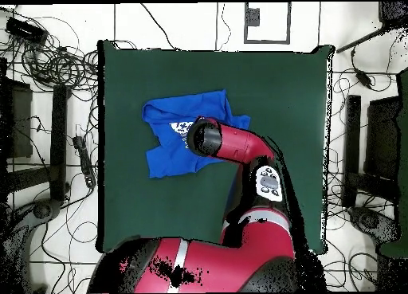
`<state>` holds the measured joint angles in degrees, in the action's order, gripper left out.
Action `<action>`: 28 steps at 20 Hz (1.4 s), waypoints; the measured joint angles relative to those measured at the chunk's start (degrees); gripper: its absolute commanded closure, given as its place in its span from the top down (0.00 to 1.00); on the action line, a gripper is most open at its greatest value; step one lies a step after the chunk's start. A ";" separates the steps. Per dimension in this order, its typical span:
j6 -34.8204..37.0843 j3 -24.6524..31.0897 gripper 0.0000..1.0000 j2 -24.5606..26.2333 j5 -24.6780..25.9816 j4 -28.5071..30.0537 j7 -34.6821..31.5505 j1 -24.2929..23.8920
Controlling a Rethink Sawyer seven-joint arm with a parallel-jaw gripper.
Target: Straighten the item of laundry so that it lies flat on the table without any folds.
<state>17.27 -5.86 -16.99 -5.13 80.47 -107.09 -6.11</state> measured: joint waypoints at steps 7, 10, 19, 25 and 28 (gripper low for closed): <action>0.02 -0.01 1.00 0.88 0.00 -2.14 0.00 0.07; 0.00 -0.01 1.00 1.56 -0.01 -3.89 0.00 0.11; 0.01 0.00 1.00 3.65 -0.15 -8.76 0.00 0.16; 0.01 0.00 1.00 4.36 -0.24 -10.55 0.00 0.15; 0.00 0.00 1.00 4.46 -0.24 -10.70 0.00 0.14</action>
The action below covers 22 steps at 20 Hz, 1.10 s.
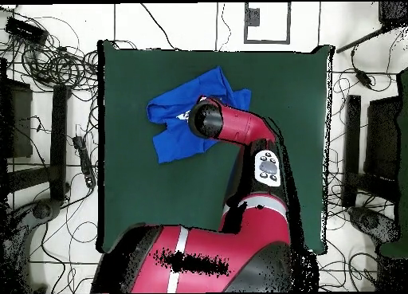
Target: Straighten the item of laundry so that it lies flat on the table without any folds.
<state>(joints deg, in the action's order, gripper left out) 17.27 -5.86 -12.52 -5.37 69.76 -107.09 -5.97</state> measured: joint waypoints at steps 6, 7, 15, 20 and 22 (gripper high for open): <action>0.00 0.12 1.00 -0.01 0.00 0.00 0.00 -0.14; 0.01 0.19 1.00 -0.05 0.04 0.01 0.00 -0.24; 0.01 1.91 1.00 -1.69 0.49 0.09 0.00 -3.56; 0.00 2.66 1.00 -4.03 0.88 0.09 0.00 -7.24; 0.00 2.67 1.00 -5.18 1.29 0.07 0.00 -8.85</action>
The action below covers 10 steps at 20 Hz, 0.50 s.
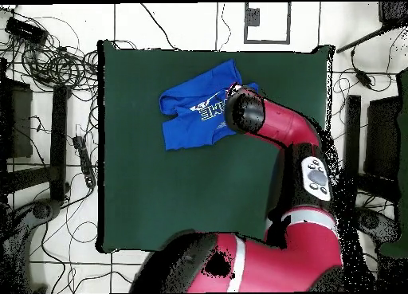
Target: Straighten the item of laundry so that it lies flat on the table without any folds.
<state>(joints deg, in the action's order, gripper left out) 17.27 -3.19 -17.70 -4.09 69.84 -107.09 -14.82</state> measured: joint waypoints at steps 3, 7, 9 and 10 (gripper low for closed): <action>0.01 -0.01 1.00 -0.89 0.77 -0.03 0.00 -1.13; 0.00 -0.01 1.00 -1.86 1.81 -0.04 0.00 -2.16; 0.00 0.00 1.00 -2.10 2.07 -0.03 0.00 -2.21; 0.01 0.05 1.00 -2.26 2.20 -0.04 0.00 -2.16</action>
<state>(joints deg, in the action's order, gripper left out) 17.28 -3.14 -19.96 -1.88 69.80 -107.09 -16.98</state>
